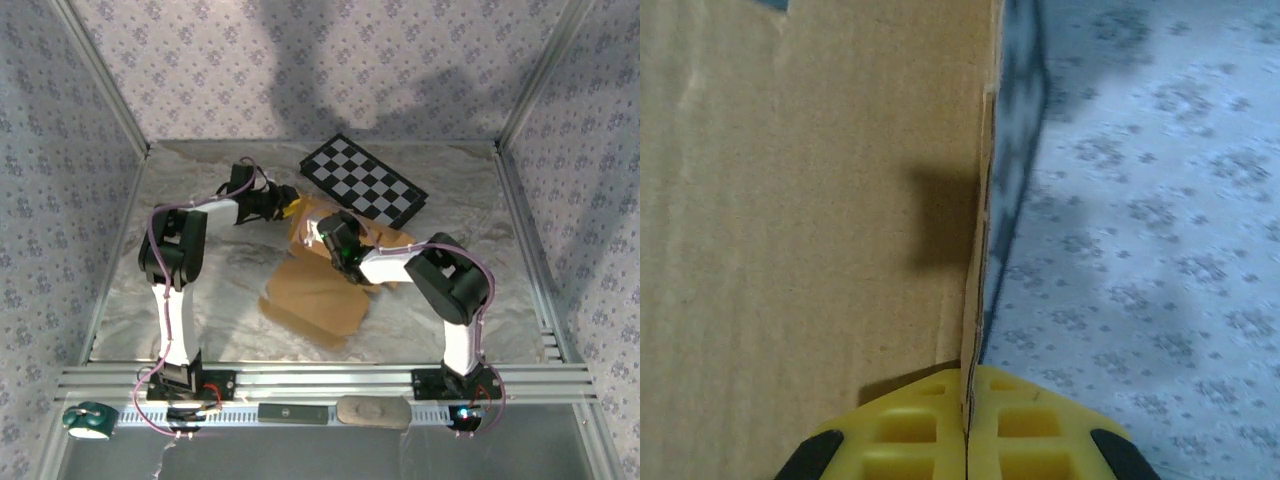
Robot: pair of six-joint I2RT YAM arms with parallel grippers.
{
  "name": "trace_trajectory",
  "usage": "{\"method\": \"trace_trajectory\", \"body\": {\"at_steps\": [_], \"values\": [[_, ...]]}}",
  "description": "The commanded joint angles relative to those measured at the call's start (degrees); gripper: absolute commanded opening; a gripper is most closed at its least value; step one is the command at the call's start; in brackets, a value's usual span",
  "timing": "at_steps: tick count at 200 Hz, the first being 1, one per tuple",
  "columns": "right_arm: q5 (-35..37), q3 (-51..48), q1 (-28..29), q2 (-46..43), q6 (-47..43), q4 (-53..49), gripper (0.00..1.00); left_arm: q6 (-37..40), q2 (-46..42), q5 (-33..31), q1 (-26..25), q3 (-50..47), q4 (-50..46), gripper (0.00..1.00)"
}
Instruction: Fold the paper box
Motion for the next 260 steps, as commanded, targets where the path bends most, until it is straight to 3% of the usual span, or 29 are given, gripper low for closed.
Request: {"method": "trace_trajectory", "body": {"at_steps": [1, 45, 83, 101, 136, 157, 173, 194, 260], "values": [[-0.2, -0.5, 0.7, 0.5, -2.1, -1.2, 0.0, 0.1, 0.4, 0.8, 0.9, 2.9, -0.3, 0.34], [1.4, 1.1, 0.5, -0.1, -1.9, -1.3, 0.0, 4.2, 2.7, 1.9, 2.6, 5.7, -8.9, 0.34], [3.0, 3.5, -0.4, -0.9, -2.8, 1.5, 0.0, 1.4, -2.0, 0.3, 3.0, -1.9, 2.5, 0.34], [2.7, 3.3, -1.1, -0.9, -6.0, 7.0, 0.0, 2.5, -5.4, -1.9, 3.5, -3.5, 2.8, 0.34], [1.7, 3.6, -1.4, -2.0, -7.2, 7.9, 0.0, 3.8, -13.0, -4.7, 5.3, -6.1, 1.4, 0.37], [1.3, 4.4, -1.5, -2.8, -5.2, 5.0, 0.0, 11.7, -22.0, -10.3, 4.1, -8.1, -6.4, 0.39], [0.3, 5.9, -1.6, -4.1, -0.8, -1.5, 0.0, 22.1, -27.7, -19.3, 0.5, -9.3, -13.7, 0.38], [-1.4, 6.7, -2.1, -6.1, 4.1, -6.4, 0.0, 33.9, -29.7, -28.4, -4.4, -12.2, -14.5, 0.37], [-5.6, 7.3, -2.4, -10.0, 11.5, -15.7, 0.0, 45.4, -25.4, -29.4, -7.2, -15.1, -3.5, 0.4]]}}
